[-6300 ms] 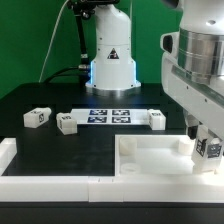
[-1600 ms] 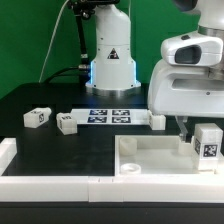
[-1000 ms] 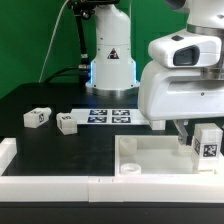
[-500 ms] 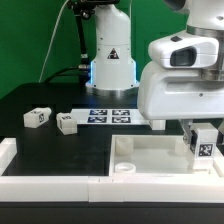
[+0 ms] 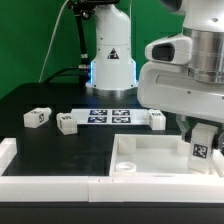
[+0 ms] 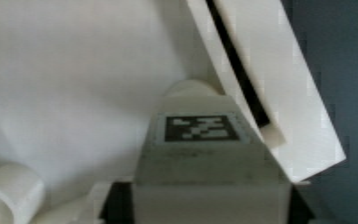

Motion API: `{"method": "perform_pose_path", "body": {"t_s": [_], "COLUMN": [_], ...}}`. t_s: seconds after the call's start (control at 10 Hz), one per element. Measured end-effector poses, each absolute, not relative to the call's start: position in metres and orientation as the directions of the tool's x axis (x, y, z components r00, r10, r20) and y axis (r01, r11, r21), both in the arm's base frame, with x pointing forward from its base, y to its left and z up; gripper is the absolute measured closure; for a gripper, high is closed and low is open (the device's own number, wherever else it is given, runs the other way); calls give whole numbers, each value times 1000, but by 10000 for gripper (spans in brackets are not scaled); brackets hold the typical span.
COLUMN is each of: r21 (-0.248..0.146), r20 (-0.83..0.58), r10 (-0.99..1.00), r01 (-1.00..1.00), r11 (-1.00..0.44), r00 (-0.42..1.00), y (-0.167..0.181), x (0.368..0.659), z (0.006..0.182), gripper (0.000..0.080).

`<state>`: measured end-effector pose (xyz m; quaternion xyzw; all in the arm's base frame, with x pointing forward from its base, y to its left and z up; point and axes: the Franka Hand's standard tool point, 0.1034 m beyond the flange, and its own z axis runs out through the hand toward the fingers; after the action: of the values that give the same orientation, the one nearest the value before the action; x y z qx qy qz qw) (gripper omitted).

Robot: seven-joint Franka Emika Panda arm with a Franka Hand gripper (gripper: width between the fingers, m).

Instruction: Assemble one leg

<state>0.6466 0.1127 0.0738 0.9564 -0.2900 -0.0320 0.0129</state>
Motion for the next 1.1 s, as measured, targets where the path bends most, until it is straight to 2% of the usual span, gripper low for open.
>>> {"method": "perform_pose_path", "body": {"t_s": [0.2, 0.4, 0.7, 0.8, 0.9, 1.1], "r21": [51, 57, 59, 59, 56, 21], "r20": [-52, -53, -52, -52, -55, -49], "r10": [-767, -873, -897, -896, -869, -776], "r01": [-765, -871, -895, -894, -868, -776], "r11": [-641, -487, -442, -444, -494, -630], "r00": [639, 485, 439, 441, 491, 629], "y": [112, 110, 111, 111, 111, 114], "x": [646, 646, 646, 646, 646, 650], "z": [74, 73, 73, 73, 73, 75], "gripper": [509, 509, 508, 285, 192, 163]}}
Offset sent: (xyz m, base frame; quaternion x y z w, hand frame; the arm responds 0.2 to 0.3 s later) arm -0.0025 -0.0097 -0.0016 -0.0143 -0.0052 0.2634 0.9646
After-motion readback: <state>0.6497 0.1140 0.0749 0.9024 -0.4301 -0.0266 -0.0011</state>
